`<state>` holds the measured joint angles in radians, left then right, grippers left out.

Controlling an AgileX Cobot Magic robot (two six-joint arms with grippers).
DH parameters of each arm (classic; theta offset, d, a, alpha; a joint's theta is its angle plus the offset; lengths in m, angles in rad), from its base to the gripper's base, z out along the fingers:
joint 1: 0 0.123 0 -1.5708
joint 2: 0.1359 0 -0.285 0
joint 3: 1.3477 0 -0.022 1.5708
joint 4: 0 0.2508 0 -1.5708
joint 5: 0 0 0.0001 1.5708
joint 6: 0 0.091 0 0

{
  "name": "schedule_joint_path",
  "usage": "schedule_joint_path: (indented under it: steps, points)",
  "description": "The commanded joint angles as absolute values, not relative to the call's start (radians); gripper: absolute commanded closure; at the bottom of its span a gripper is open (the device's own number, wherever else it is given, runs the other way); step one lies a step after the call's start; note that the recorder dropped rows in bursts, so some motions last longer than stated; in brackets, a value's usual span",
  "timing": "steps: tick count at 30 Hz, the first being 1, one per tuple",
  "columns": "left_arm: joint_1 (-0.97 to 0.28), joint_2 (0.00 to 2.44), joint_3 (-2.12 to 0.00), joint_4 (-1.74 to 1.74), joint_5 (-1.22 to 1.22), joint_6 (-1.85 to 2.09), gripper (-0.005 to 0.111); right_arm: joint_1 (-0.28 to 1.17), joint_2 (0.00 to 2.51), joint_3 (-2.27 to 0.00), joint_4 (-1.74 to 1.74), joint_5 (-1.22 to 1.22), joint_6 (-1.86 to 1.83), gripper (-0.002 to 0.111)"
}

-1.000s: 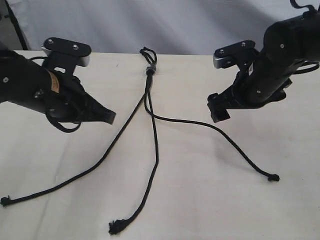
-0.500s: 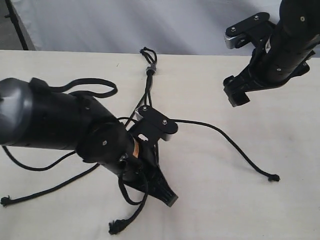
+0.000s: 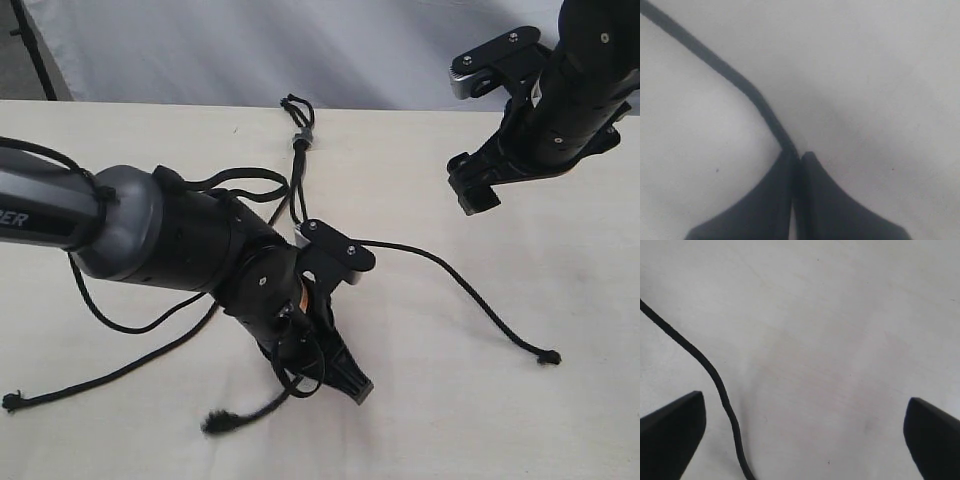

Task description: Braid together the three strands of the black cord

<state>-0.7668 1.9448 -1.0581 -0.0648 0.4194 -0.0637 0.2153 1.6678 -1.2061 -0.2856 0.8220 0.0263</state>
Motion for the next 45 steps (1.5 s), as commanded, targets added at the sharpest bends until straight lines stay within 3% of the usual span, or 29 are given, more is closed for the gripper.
schedule_joint_path:
  steps: [1,7,12,17,23,30,36,40,45]
  points:
    - [-0.777,1.952,-1.054,-0.052,0.503,-0.072,0.107,0.212,1.661,-1.209,-0.297,0.829,0.021,0.004]
    - [-0.741,1.805,-1.077,0.254,0.643,-0.232,0.107,0.212,1.661,-1.209,-0.297,0.829,0.021,0.004]
    - [-0.6,1.743,-1.077,0.445,0.76,-0.346,0.107,0.212,1.661,-1.209,-0.297,0.829,0.021,0.004]
    - [-0.451,1.799,-1.035,0.445,0.661,-0.328,0.107,0.212,1.661,-1.209,-0.29,0.834,0.022,0.004]
    - [-0.408,1.906,-0.958,0.435,0.542,-0.319,0.107,0.212,1.661,-1.209,-0.29,0.836,0.022,0.004]
    - [-0.486,1.952,-0.938,0.092,0.612,-0.123,0.107,0.212,1.661,-1.209,-0.296,0.832,0.022,0.004]
    - [-0.745,1.92,-0.961,-0.225,0.642,0.181,0.107,0.212,1.661,-1.209,-0.296,0.811,0.022,0.004]
    - [-0.88,1.858,-1.012,-0.185,0.665,0.156,0.107,0.212,1.661,-1.209,-0.296,0.813,0.022,0.004]
    - [-0.847,1.73,-1.037,0.163,0.671,-0.172,0.107,0.212,1.661,-1.209,-0.296,0.818,0.022,0.004]
